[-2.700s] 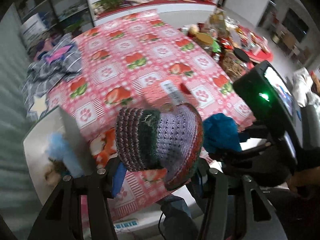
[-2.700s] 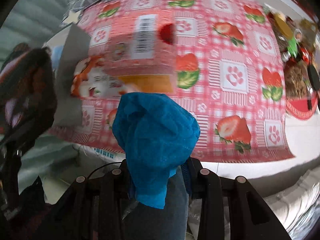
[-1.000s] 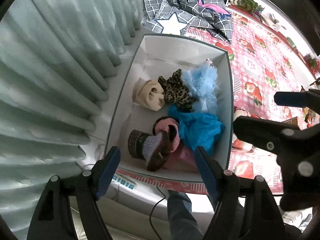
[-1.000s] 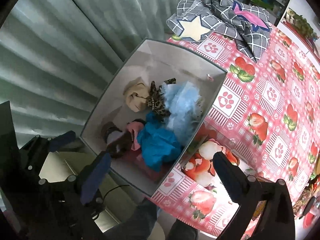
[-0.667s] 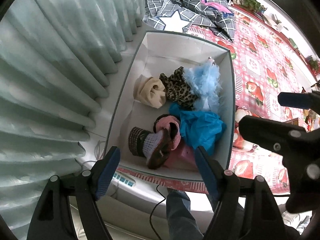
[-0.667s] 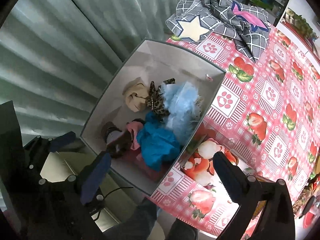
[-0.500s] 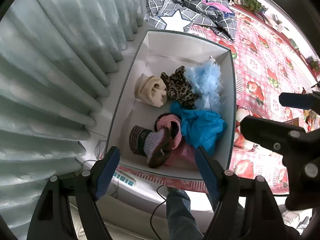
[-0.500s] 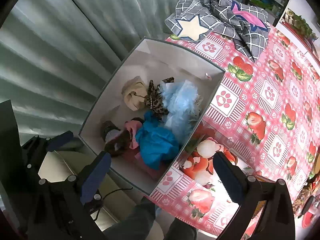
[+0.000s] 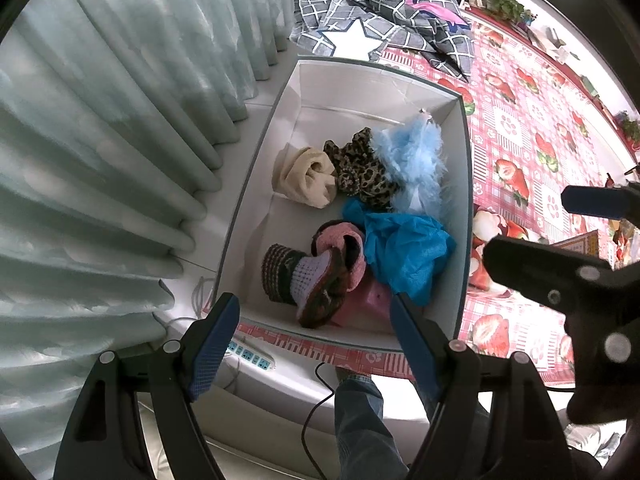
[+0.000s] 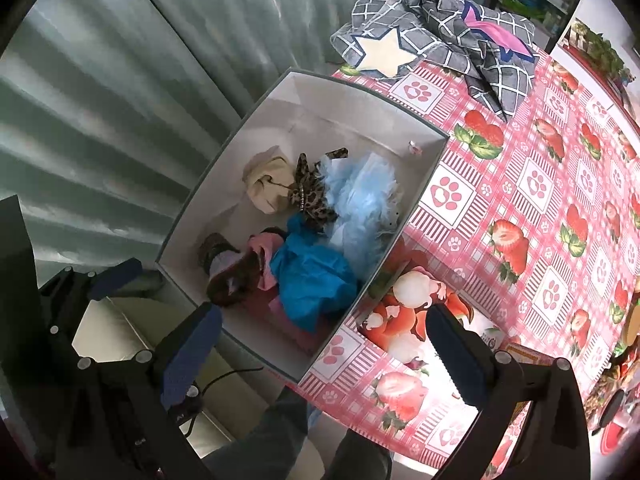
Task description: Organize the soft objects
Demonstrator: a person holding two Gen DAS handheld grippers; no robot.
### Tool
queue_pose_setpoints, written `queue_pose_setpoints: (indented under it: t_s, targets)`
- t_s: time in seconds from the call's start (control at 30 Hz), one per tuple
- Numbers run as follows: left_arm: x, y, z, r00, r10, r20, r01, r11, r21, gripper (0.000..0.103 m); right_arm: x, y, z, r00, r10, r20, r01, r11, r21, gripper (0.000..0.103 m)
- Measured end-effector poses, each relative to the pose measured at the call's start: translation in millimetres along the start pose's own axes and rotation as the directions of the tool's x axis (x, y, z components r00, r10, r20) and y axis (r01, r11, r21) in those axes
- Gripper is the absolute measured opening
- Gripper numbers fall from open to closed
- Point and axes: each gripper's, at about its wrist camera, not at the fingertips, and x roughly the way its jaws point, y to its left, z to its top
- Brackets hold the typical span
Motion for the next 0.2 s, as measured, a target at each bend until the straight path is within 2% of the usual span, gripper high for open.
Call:
queue_pose_setpoints:
  t_s: [0.07,0.2]
  targets:
    - [-1,1,-1,1.0,-0.004,0.013,0.004,1.0,-0.005,0.081,0,0,-1,1.0,-0.001,-0.002,0.001,1.0,-0.001,0.103]
    - [-19,7,-1,0.99,-0.068,0.122,0.071,0.997,-0.024,0.081,0,1,-1,1.0,0.003,0.002,-0.003,1.0,0.003,0.103]
